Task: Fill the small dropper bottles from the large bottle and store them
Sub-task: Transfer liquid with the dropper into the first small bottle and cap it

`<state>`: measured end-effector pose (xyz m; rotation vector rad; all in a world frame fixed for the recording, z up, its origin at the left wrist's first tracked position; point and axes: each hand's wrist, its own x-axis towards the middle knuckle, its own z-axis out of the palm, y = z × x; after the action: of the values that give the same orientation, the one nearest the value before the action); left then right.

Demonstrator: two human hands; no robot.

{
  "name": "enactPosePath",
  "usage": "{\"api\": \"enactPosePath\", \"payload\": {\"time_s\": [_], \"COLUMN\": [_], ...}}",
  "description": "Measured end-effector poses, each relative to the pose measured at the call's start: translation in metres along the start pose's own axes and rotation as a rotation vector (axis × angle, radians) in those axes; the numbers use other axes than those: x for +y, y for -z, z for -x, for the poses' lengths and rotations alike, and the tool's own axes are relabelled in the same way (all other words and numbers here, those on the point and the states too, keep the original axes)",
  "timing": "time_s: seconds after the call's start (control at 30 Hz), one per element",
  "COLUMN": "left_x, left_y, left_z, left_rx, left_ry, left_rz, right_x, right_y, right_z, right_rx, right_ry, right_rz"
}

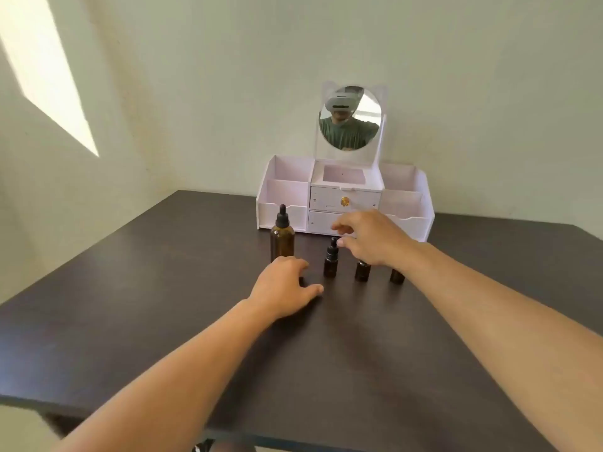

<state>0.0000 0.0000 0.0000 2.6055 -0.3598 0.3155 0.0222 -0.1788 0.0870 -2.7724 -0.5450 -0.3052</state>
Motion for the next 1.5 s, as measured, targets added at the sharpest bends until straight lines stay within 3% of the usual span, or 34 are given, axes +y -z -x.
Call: {"api": "enactPosePath", "payload": {"time_s": [0.47,0.87,1.27,1.5], "left_x": [-0.004,-0.004,-0.005,-0.006], "left_y": [-0.015,-0.012,-0.013,-0.012], "left_z": [0.006,0.007,0.004,0.005], "left_rx": [0.154,0.059,0.029,-0.008], "left_ry": [0.024,0.134,0.103,0.087], "left_rz": [0.168,0.329,0.320,0.337], "right_x": [-0.008,-0.023,-0.035,-0.044], "right_y": [-0.012,-0.013,-0.017,-0.007], "right_z": [-0.003,0.002,0.001,0.004], "right_rx": [-0.003,-0.105,-0.152,-0.245], "right_ry": [0.101,0.171,0.125,0.195], "right_rz": [-0.022,-0.064,0.039,0.088]}}
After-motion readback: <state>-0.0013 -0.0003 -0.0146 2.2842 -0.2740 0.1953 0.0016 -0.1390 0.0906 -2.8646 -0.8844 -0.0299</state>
